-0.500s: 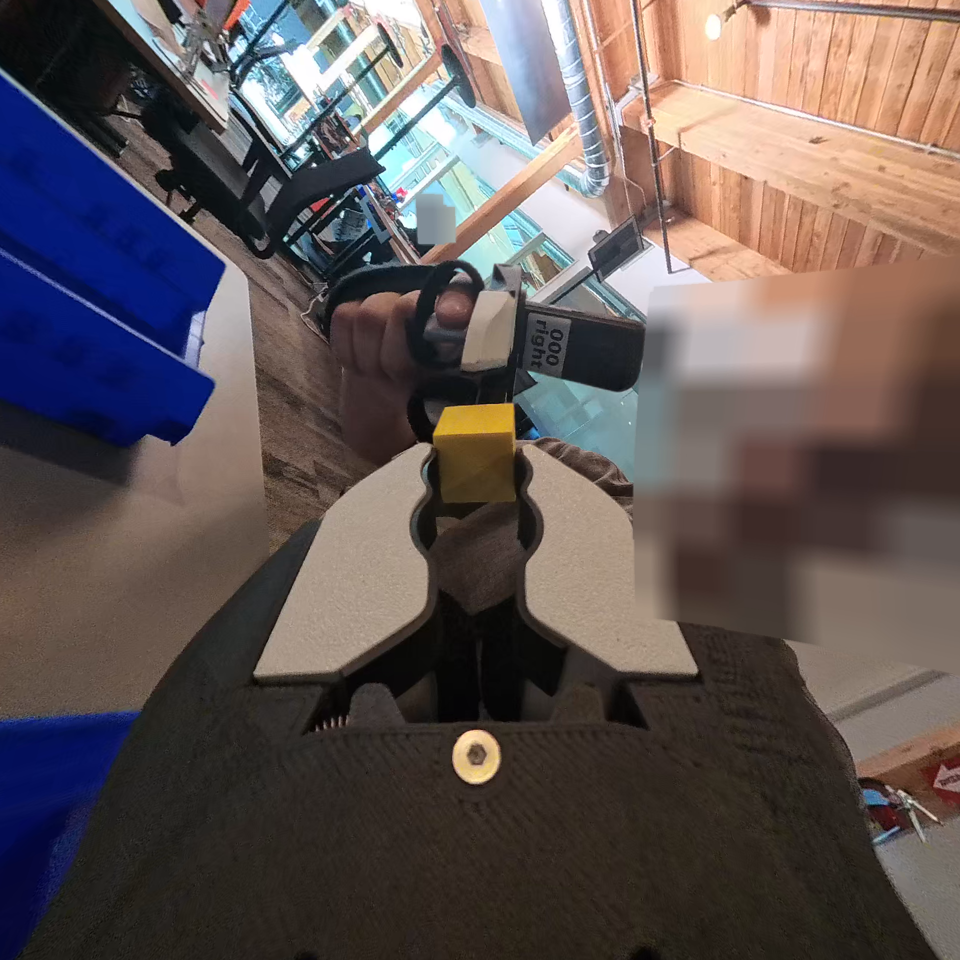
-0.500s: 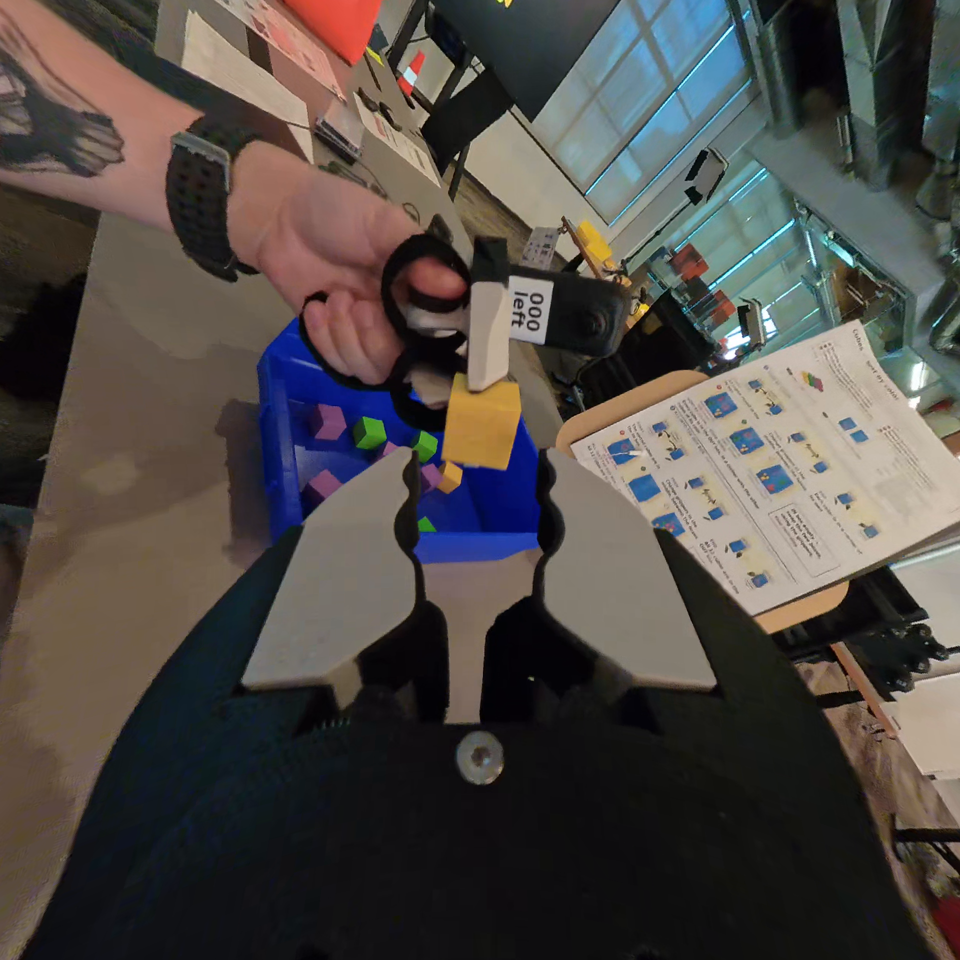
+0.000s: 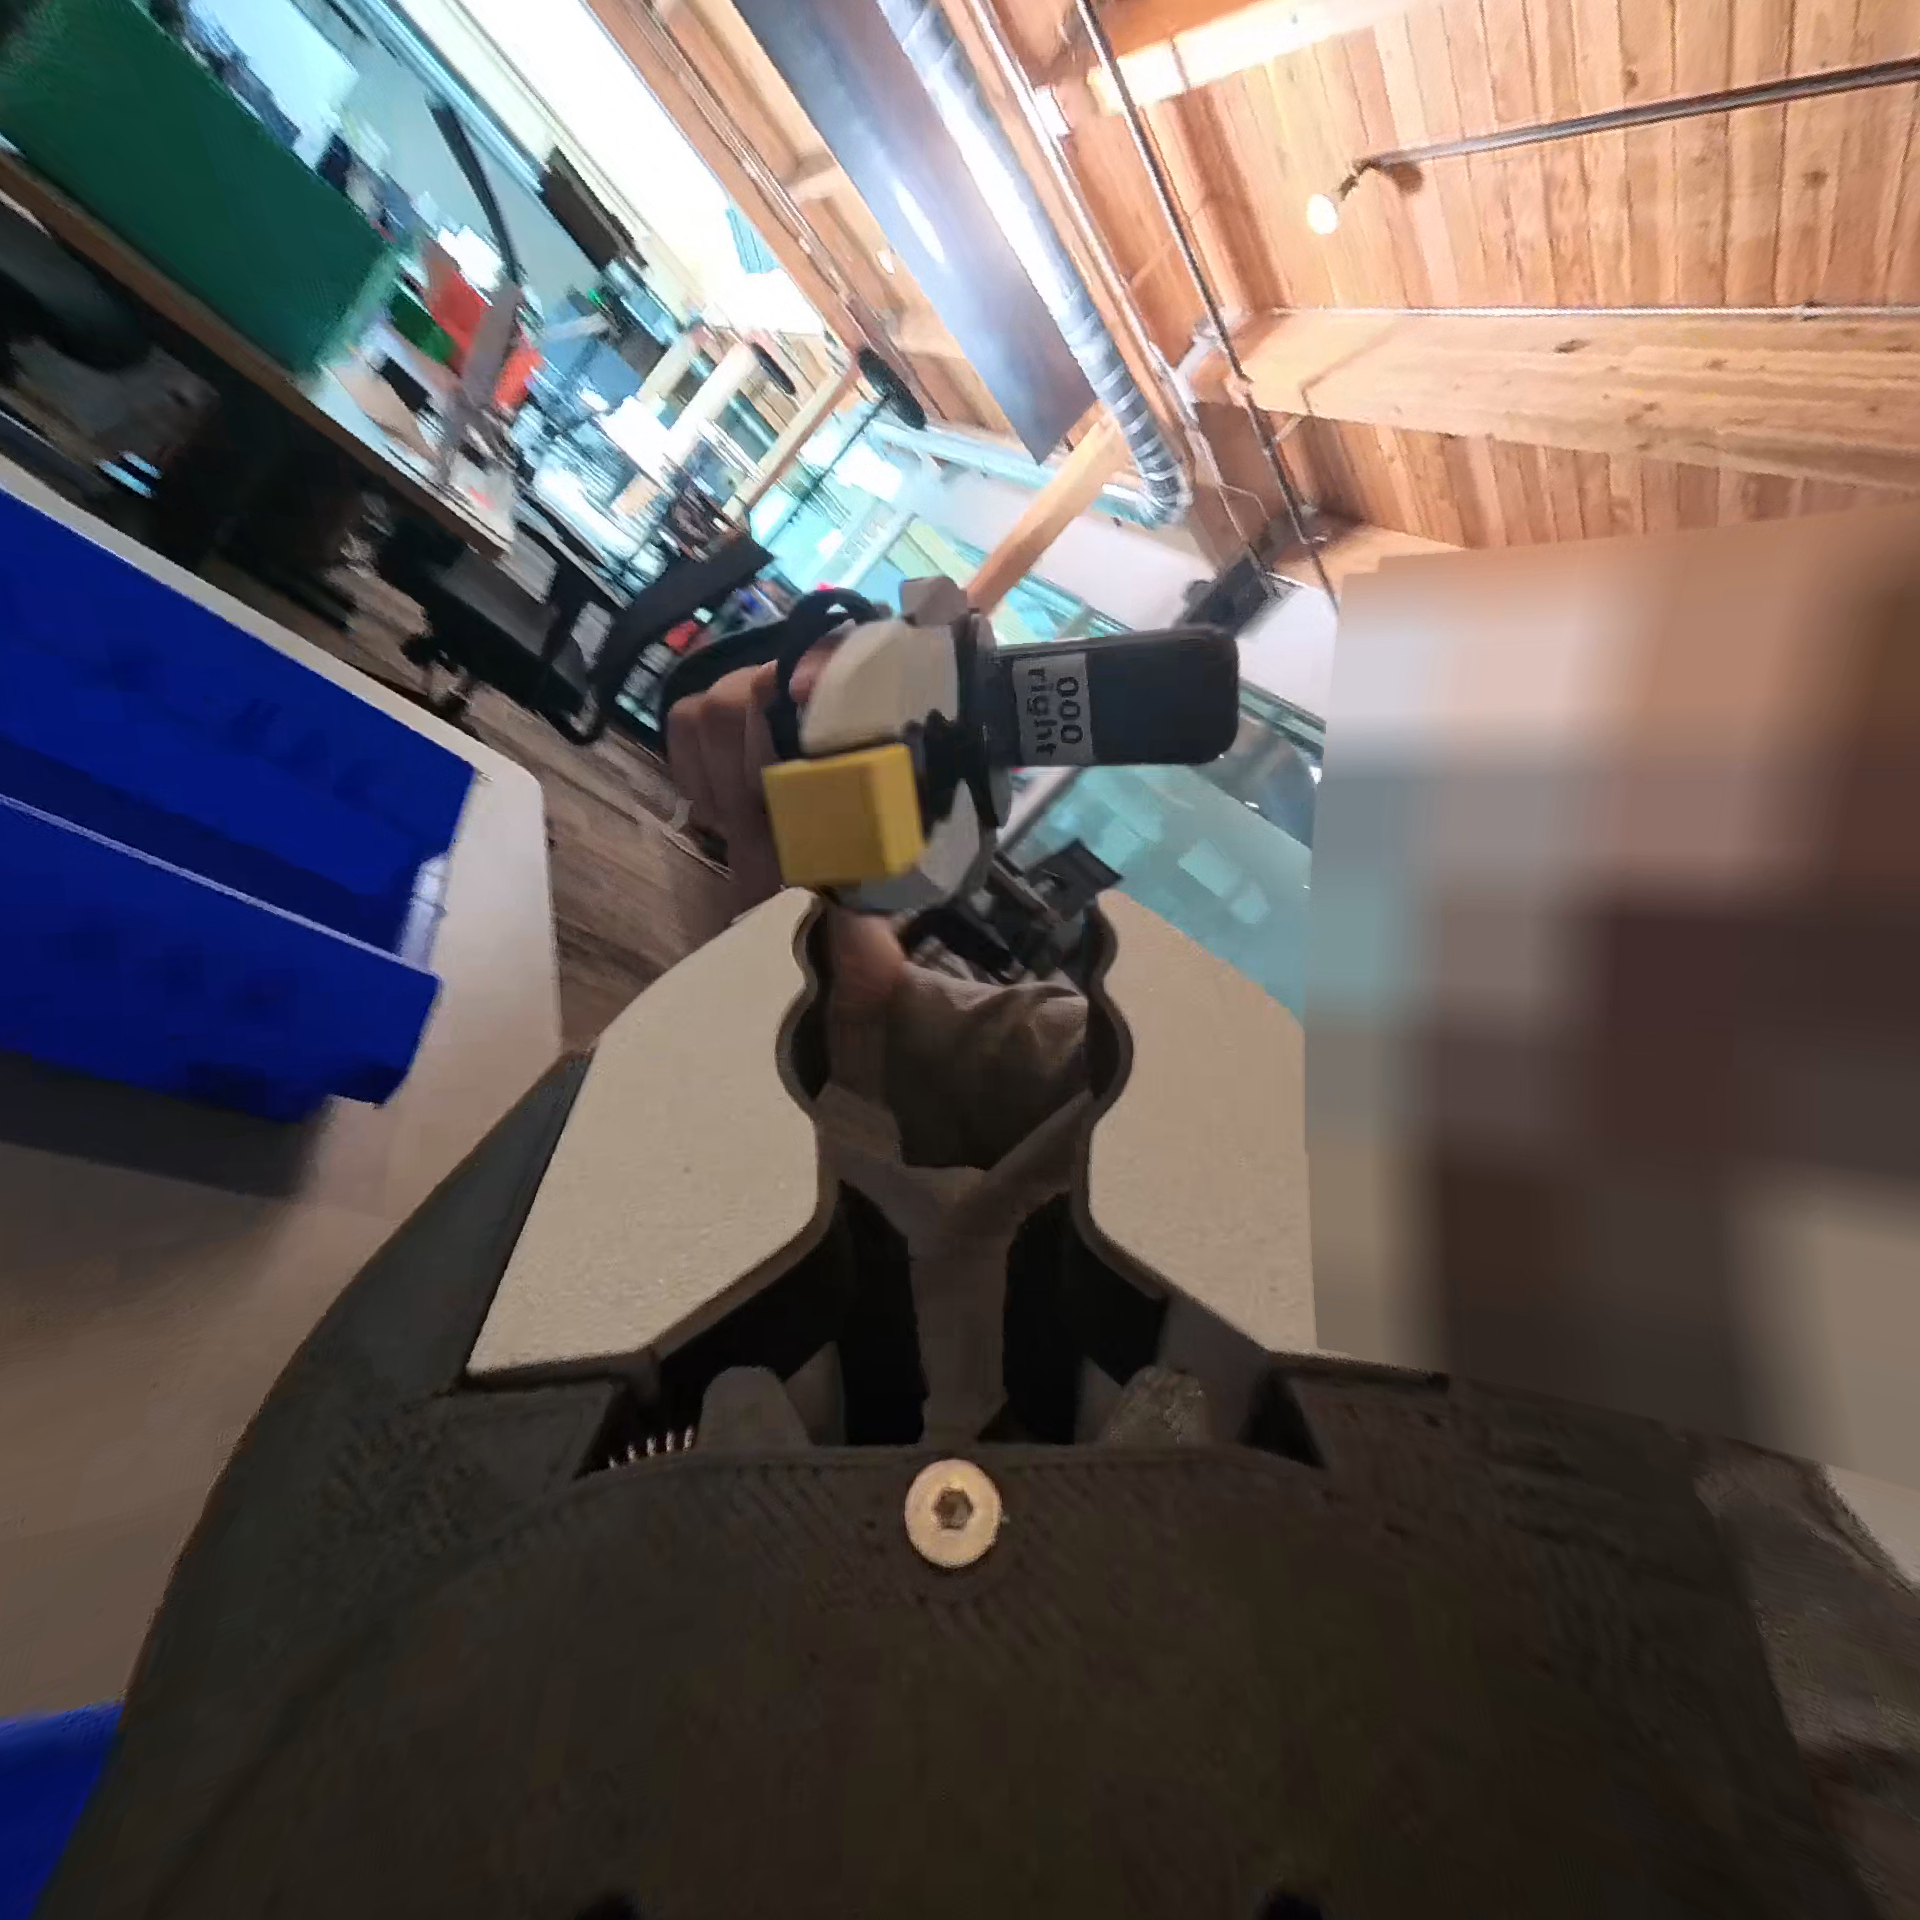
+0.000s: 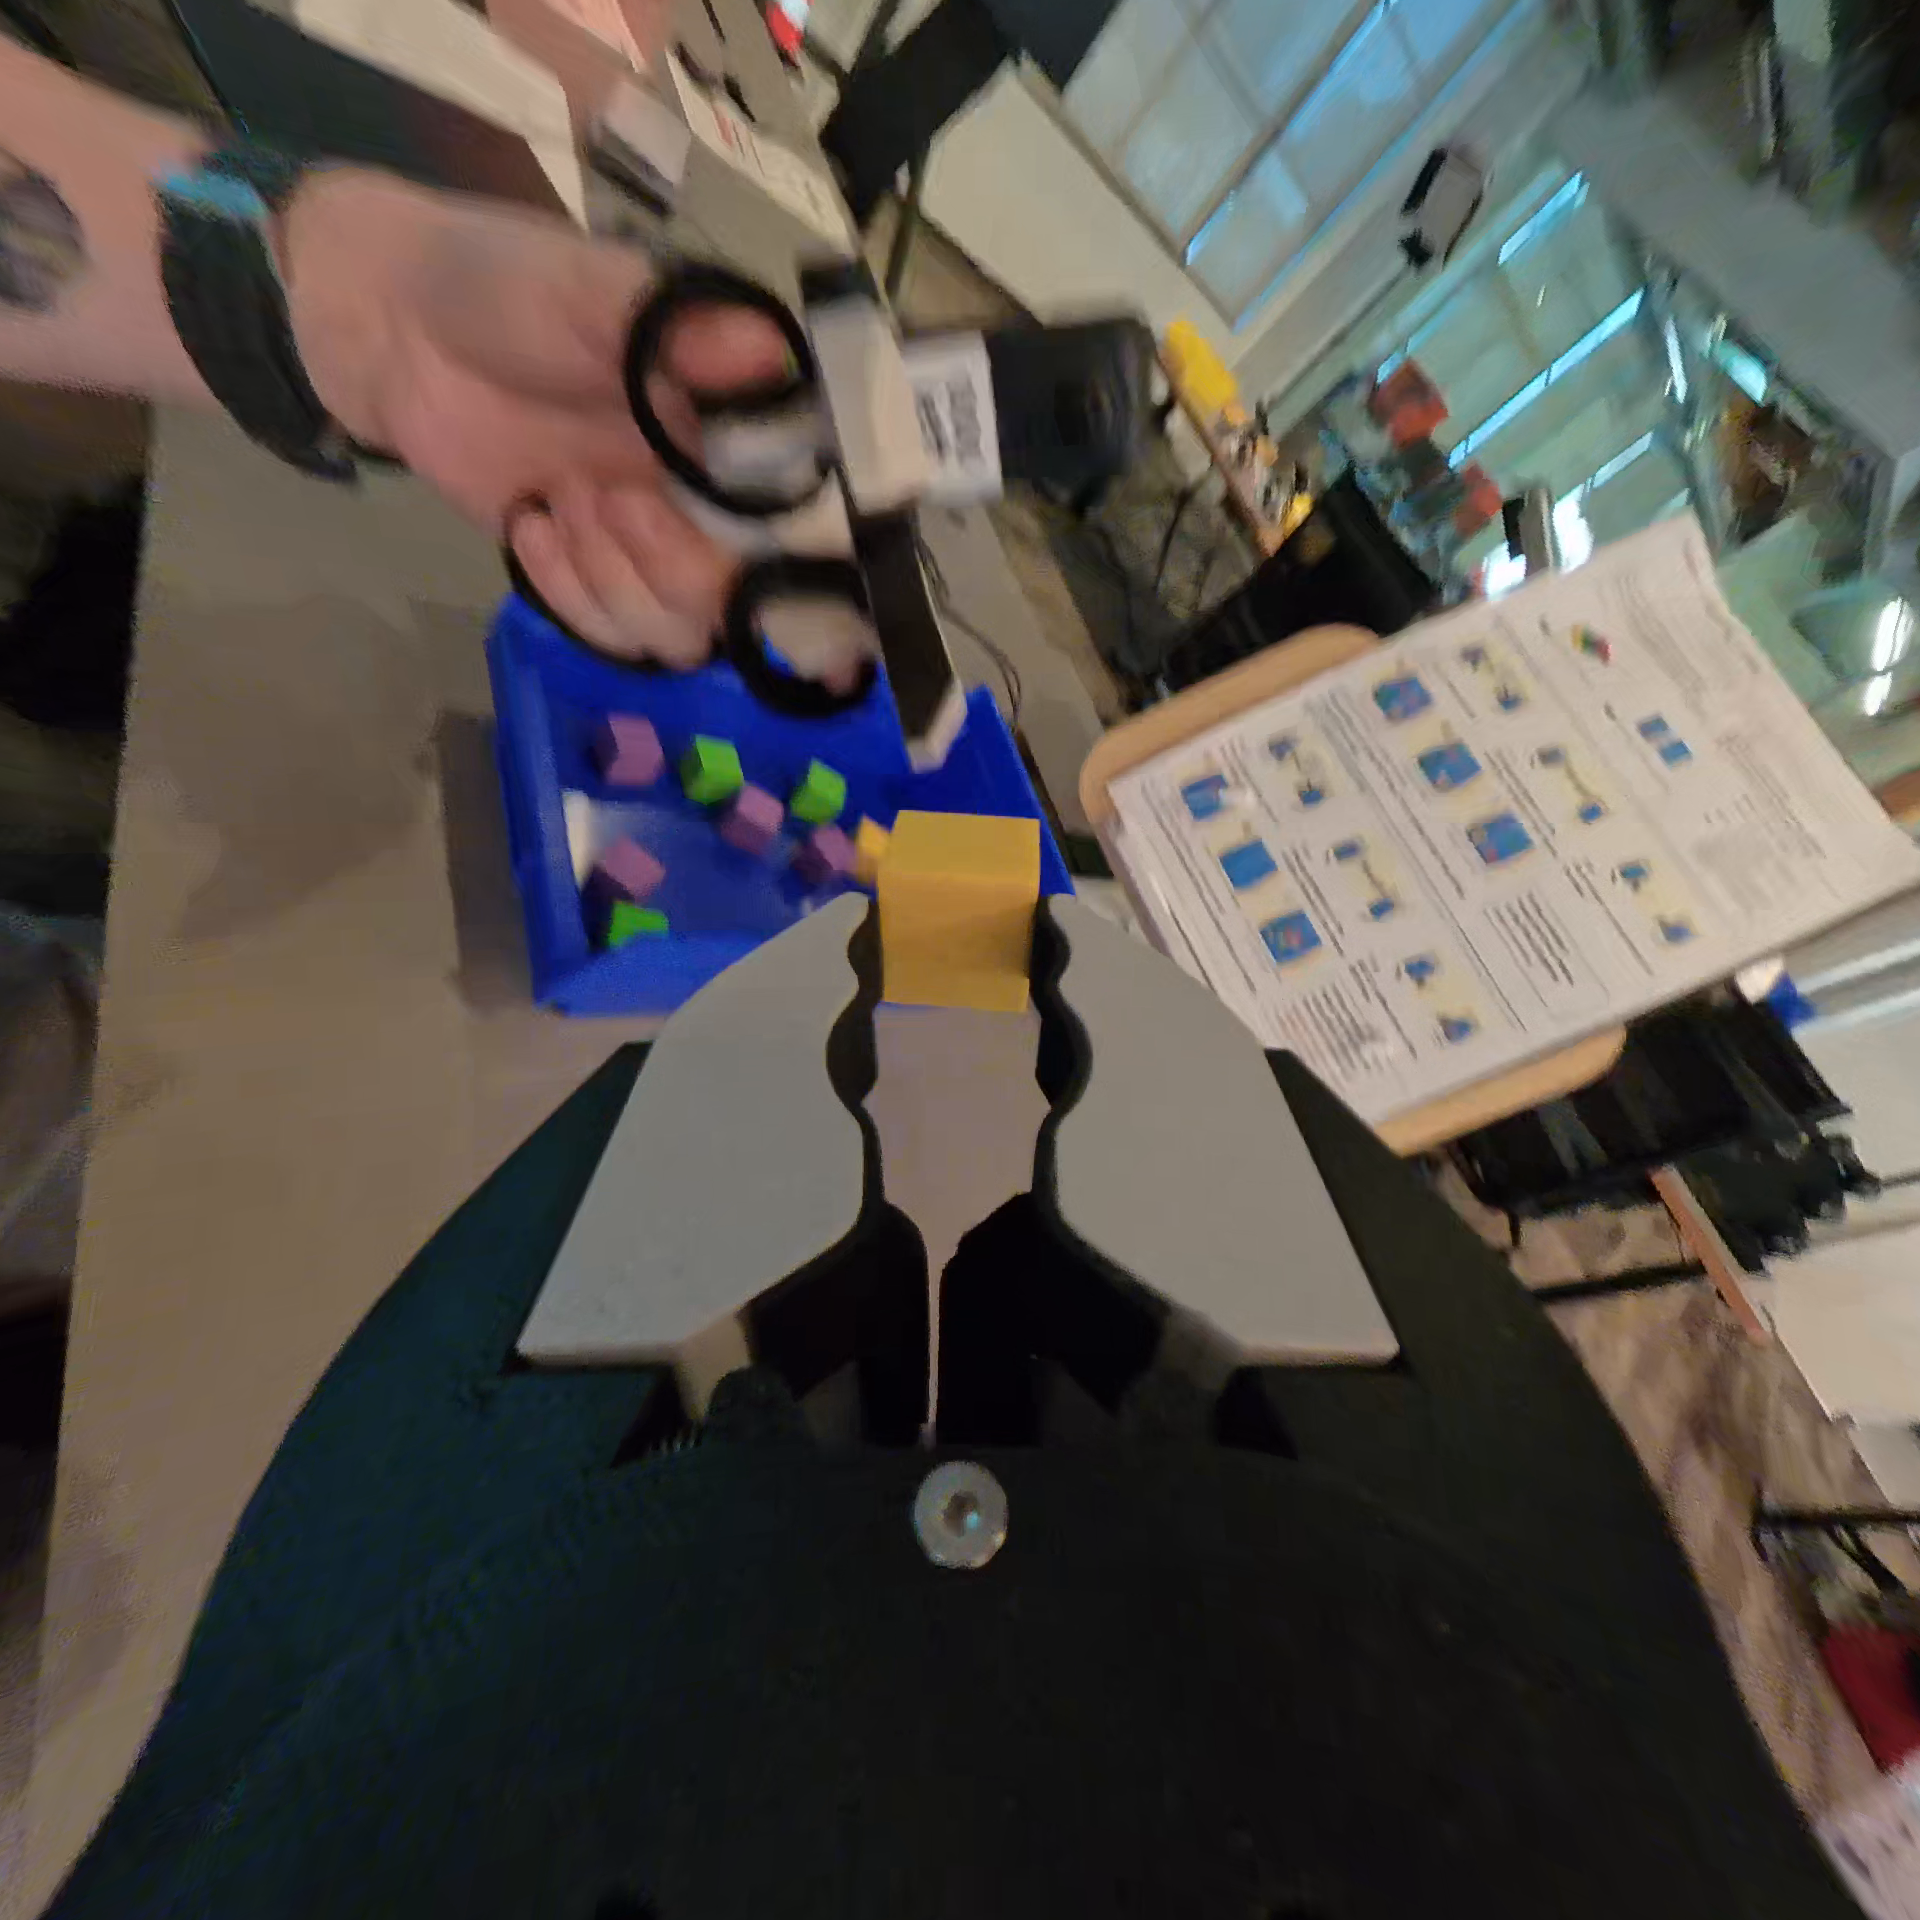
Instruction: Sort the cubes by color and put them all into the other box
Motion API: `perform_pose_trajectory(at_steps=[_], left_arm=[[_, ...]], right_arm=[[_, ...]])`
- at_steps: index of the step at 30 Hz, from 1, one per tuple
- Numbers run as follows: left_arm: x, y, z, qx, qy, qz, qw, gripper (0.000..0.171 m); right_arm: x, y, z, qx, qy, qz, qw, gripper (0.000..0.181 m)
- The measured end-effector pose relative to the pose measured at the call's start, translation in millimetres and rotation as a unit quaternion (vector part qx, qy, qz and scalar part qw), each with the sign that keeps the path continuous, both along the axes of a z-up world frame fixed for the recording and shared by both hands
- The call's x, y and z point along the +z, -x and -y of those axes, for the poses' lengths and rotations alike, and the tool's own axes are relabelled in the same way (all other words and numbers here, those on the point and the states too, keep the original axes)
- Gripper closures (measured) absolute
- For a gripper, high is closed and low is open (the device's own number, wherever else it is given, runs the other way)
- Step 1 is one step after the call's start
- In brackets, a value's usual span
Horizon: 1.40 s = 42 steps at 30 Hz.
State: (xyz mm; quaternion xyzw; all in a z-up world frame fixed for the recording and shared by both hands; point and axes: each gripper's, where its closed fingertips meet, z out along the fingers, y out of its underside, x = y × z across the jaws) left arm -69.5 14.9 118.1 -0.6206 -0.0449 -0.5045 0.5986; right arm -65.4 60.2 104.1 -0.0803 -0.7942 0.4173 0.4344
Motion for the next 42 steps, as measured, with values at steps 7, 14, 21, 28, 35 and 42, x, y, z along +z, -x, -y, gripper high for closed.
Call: perform_pose_trajectory(at_steps=[7,14,21,28,35,42], left_arm=[[-21,15,28,0.103,0.035,-0.118,0.987,0.136],[-36,20,45,0.122,0.037,-0.096,0.987,0.140],[-40,30,61,0.144,0.052,-0.091,0.984,0.141],[-42,44,67,0.160,0.067,-0.095,0.980,0.141],[-92,115,64,0.267,0.251,-0.195,0.910,0.139],[-164,200,78,0.310,0.489,-0.298,0.759,0.122]], right_arm=[[-81,3,-150,-0.108,-0.142,0.235,0.956,0.154],[-200,-6,-207,-0.108,-0.176,0.480,0.853,0.154],[-240,5,-191,-0.062,-0.173,0.531,0.827,0.154],[-250,6,-183,-0.060,-0.147,0.566,0.809,0.147],[-218,13,-211,-0.113,-0.130,0.524,0.834,0.147],[-171,14,-208,-0.120,-0.107,0.421,0.893,0.158]])
